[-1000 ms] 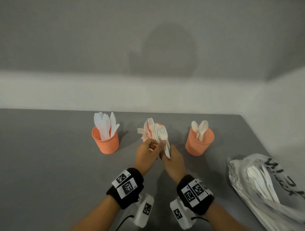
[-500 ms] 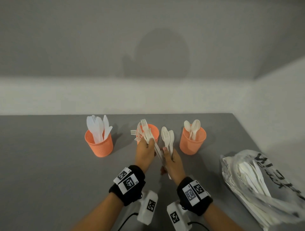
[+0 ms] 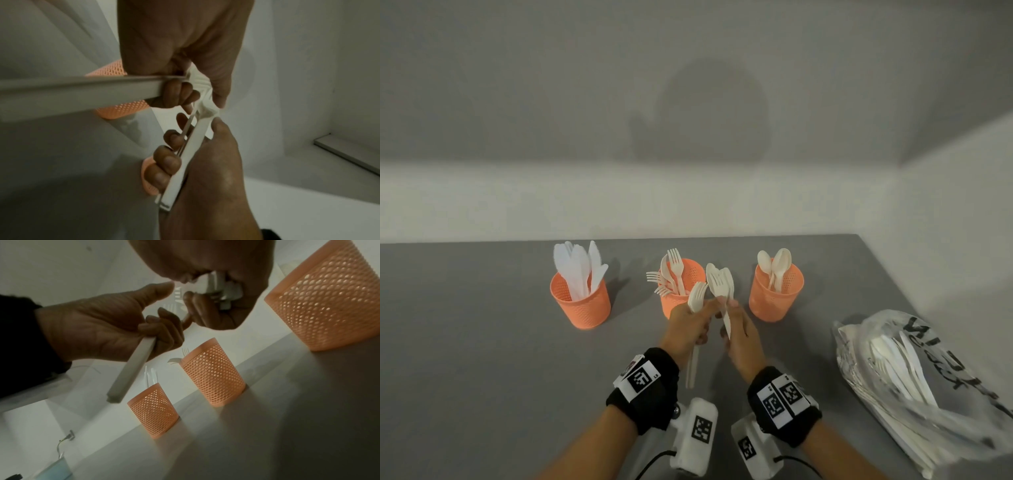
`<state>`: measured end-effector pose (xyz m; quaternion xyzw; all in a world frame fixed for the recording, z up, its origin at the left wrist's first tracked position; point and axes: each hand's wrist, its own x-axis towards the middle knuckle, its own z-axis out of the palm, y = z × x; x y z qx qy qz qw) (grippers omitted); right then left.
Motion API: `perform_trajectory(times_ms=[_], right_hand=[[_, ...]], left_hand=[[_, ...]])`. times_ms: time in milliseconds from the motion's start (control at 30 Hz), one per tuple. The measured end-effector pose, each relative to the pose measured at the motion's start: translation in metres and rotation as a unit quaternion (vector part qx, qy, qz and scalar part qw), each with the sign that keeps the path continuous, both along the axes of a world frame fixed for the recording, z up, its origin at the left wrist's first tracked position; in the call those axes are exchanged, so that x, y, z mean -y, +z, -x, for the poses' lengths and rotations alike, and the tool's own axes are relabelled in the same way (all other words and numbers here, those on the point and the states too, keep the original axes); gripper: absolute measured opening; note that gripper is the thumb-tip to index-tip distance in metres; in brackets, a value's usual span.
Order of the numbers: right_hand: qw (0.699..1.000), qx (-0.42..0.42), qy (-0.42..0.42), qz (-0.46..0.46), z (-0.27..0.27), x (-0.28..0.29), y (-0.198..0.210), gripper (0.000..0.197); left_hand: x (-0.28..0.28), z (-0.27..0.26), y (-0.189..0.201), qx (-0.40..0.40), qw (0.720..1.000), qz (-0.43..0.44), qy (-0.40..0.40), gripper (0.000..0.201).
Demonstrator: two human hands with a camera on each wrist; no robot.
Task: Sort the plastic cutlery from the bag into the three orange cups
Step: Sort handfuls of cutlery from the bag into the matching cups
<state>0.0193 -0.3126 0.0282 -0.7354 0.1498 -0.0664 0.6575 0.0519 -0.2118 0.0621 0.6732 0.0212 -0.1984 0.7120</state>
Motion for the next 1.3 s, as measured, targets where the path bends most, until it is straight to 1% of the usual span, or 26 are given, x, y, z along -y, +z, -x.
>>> perform_trajectory(times_ms=[67,167,233,300,433,500,633,667,733,800,833,867,900,967,1033,1100,1167,1233,1300], right_hand=[[1.000,0.001,-0.003,0.001,0.000,-0.002,-0.001,0.034],[0.999,0.001,0.022,0.042,0.001,-0.002,-0.002,0.026],[0.997,0.000,0.032,0.064,0.001,-0.001,0.000,0.021],[0.996,0.005,0.039,0.077,0.002,0.000,0.002,0.022],[0.998,-0.010,0.034,0.045,0.000,-0.001,0.002,0.025],[0.999,-0.023,0.018,0.037,-0.001,0.000,0.000,0.030],[0.999,-0.047,0.018,0.020,0.003,0.013,-0.002,0.027],[0.998,-0.052,0.021,0.024,0.004,0.017,-0.003,0.029],[0.997,-0.059,0.021,0.034,0.006,0.024,-0.005,0.032],[0.998,-0.058,0.020,0.035,0.008,0.030,-0.007,0.029],[0.998,-0.054,0.018,0.031,0.009,0.033,-0.007,0.026],[0.998,-0.051,0.016,0.027,0.010,0.036,-0.008,0.022],[0.998,-0.048,0.015,0.022,0.012,0.039,-0.008,0.018],[0.999,-0.045,0.014,0.016,0.014,0.045,-0.008,0.014],[0.999,-0.047,0.008,0.015,0.015,0.052,-0.005,0.017],[0.999,-0.046,-0.002,0.007,0.017,0.058,-0.001,0.019],[0.999,-0.038,-0.004,0.004,0.017,0.064,0.002,0.020],[0.999,-0.033,-0.002,0.002,0.018,0.070,0.004,0.018],[0.999,-0.031,0.001,-0.006,0.019,0.075,0.004,0.016]], left_hand=[[0.002,0.001,0.000,-0.009,1.000,0.006,0.007,0.018],[0.003,0.001,0.000,-0.021,0.999,0.021,0.019,0.009],[0.003,0.002,-0.001,-0.023,0.999,0.024,0.022,0.008],[0.004,0.003,-0.001,-0.022,0.999,0.036,0.030,0.007],[0.007,0.004,-0.004,0.000,0.996,0.067,0.061,0.003],[0.008,0.004,-0.004,0.025,0.994,0.069,0.076,0.007],[0.004,0.002,0.002,0.071,0.993,0.050,0.084,0.024],[0.002,0.001,0.004,0.073,0.992,0.046,0.088,0.027],[-0.003,-0.004,0.008,0.052,0.992,0.049,0.101,0.031],[-0.007,-0.015,0.012,0.019,0.989,0.100,0.106,0.028],[-0.008,-0.023,0.017,0.019,0.987,0.121,0.106,0.023],[-0.008,-0.033,0.023,0.034,0.985,0.128,0.111,0.018],[-0.008,-0.042,0.033,0.057,0.983,0.128,0.123,0.018],[-0.007,-0.064,0.049,0.114,0.973,0.109,0.167,0.026],[-0.004,-0.082,0.064,0.189,0.957,0.073,0.207,0.025],[0.001,-0.096,0.067,0.240,0.943,0.032,0.230,0.023],[0.008,-0.102,0.058,0.260,0.936,0.005,0.236,0.022],[0.014,-0.104,0.039,0.256,0.940,-0.023,0.226,0.024],[0.018,-0.100,0.017,0.248,0.946,-0.058,0.199,0.034]])
